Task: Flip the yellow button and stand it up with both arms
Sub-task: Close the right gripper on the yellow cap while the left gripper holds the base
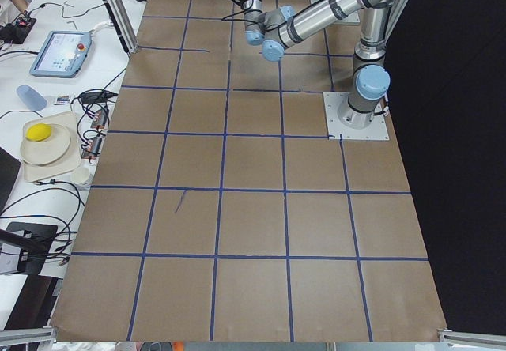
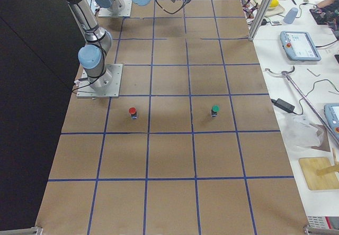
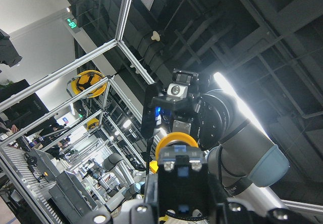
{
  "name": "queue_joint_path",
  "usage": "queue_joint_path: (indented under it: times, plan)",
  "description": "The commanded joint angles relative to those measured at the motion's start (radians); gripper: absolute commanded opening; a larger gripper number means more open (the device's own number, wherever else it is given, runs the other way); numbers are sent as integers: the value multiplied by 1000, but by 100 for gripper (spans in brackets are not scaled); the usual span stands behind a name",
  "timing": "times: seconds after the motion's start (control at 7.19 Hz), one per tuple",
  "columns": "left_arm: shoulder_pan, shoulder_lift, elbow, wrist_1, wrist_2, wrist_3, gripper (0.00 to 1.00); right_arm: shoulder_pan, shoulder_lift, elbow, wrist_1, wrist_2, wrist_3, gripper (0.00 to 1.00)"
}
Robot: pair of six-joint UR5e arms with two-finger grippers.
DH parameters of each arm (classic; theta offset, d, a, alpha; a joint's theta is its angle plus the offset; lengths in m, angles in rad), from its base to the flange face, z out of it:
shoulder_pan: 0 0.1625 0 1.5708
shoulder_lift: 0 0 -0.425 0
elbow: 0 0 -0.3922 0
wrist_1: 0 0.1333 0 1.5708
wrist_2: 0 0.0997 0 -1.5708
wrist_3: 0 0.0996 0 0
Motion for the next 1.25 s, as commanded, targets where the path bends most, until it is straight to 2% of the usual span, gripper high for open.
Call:
queue_joint_path:
  times: [0.0, 0.28, 0.42, 0.56, 0.7, 0.97, 1.11]
  plan:
    - [1, 1, 0, 0, 1, -2, 5, 1, -14, 2, 7, 5, 4, 71]
    - [1, 4, -1, -2, 1, -2, 5, 1, -14, 5, 5, 8, 2, 31]
    - [1, 6, -4, -2, 2, 0, 5, -1, -14, 5, 4, 8, 2, 14]
    - [1, 4, -4, -2, 2, -2, 21, -1, -14, 3, 4, 8, 2, 12]
    - [1, 4, -1, 0, 4, -6, 99, -1, -15, 2, 4, 8, 4, 10]
    - [6, 27, 12, 17, 33, -170, 100, -6, -10, -8, 1, -1, 2, 8]
    - [27, 40, 35, 20, 167, -239, 100, -24, -6, -27, -6, -21, -17, 8]
